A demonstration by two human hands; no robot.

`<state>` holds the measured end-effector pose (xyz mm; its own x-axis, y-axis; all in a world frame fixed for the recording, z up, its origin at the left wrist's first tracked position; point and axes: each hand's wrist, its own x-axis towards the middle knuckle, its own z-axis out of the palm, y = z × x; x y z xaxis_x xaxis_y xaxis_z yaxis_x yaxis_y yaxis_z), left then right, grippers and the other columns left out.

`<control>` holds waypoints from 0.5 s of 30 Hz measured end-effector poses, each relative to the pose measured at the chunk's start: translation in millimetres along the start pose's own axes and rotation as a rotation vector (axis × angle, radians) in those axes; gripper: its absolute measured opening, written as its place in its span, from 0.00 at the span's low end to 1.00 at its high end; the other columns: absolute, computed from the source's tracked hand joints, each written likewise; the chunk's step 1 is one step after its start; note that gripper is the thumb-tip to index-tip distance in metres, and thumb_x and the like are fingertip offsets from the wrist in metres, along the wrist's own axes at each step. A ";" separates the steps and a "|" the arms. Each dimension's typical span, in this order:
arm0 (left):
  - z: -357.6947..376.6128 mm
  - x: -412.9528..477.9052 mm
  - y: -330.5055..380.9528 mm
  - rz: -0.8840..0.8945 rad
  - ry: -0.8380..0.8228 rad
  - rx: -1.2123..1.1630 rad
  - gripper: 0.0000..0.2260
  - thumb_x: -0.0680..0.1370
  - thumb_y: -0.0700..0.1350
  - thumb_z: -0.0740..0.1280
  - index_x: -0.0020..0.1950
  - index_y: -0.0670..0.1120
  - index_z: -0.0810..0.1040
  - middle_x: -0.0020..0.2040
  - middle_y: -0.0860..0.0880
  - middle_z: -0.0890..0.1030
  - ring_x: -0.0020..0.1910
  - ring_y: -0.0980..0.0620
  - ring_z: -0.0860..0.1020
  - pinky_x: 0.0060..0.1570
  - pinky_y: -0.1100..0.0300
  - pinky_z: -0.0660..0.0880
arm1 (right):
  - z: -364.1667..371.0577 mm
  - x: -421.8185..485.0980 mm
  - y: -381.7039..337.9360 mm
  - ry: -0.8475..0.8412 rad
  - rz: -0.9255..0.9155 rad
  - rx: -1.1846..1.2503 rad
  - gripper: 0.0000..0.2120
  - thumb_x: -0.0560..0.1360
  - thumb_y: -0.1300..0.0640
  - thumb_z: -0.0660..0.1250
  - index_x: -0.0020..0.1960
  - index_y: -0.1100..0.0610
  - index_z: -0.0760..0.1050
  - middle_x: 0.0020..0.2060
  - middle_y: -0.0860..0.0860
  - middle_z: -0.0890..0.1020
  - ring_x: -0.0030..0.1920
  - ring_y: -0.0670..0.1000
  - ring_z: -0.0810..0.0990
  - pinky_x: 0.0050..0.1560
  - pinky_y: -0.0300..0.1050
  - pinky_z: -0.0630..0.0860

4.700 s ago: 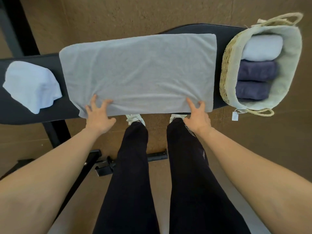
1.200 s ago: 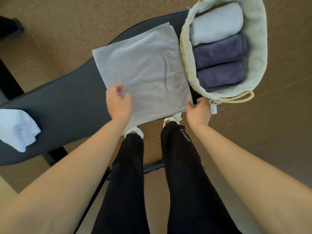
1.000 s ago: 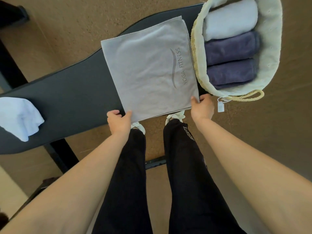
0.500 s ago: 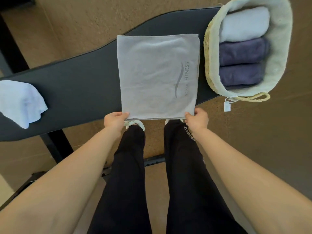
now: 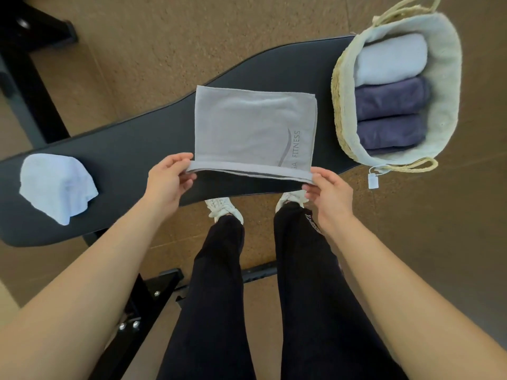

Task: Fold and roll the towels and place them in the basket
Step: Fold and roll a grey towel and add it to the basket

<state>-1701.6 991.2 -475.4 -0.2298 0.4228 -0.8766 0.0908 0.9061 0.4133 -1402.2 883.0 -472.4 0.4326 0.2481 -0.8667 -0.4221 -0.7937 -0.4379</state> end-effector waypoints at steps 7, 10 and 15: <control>34.2 28.7 65.9 -0.102 -0.054 -0.318 0.07 0.78 0.42 0.74 0.56 0.43 0.86 0.42 0.48 0.85 0.40 0.55 0.81 0.40 0.65 0.78 | 26.5 34.6 -65.0 -0.096 -0.130 0.089 0.05 0.83 0.53 0.66 0.57 0.49 0.78 0.53 0.50 0.86 0.47 0.50 0.85 0.46 0.42 0.81; 48.6 44.3 81.1 -0.125 -0.053 -0.356 0.07 0.79 0.41 0.73 0.55 0.43 0.85 0.35 0.50 0.84 0.37 0.56 0.80 0.35 0.66 0.77 | 36.7 49.4 -82.3 -0.061 -0.156 0.041 0.07 0.83 0.53 0.64 0.59 0.50 0.77 0.52 0.49 0.86 0.46 0.49 0.86 0.47 0.42 0.82; 60.0 59.6 93.7 -0.076 -0.053 -0.320 0.06 0.81 0.44 0.70 0.57 0.45 0.81 0.48 0.48 0.87 0.42 0.53 0.83 0.38 0.63 0.78 | 50.2 64.2 -99.9 -0.119 -0.231 -0.120 0.22 0.84 0.52 0.61 0.77 0.53 0.65 0.62 0.47 0.79 0.48 0.48 0.86 0.47 0.43 0.83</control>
<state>-1648.6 1102.2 -503.7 -0.1724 0.3622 -0.9160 -0.2359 0.8877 0.3954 -1372.2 1006.2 -496.2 0.4065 0.4885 -0.7721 -0.2227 -0.7666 -0.6023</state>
